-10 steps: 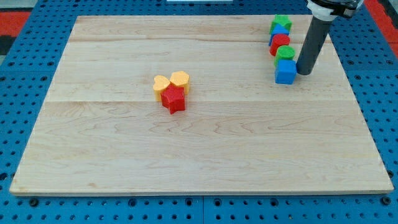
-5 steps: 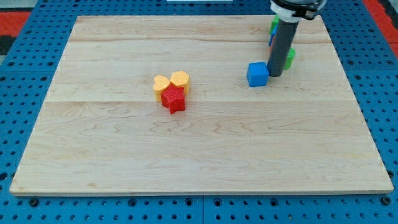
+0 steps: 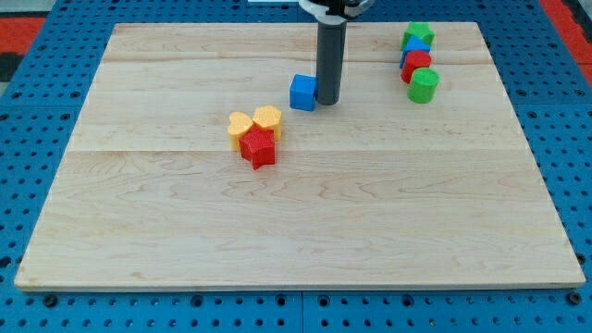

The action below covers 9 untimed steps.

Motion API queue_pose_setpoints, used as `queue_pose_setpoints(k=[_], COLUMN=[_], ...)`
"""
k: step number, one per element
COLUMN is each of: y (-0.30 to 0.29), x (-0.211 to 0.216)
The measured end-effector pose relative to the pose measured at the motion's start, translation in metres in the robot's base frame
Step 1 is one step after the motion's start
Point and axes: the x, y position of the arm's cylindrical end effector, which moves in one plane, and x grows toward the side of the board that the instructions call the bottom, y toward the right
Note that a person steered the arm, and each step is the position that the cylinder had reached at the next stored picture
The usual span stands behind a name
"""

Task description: Slide the blue cube towards center

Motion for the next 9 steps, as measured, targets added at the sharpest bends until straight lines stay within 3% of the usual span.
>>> queue_pose_setpoints(k=[3,8,9], y=[-0.036,-0.112,-0.158], x=[-0.032,-0.007,-0.016])
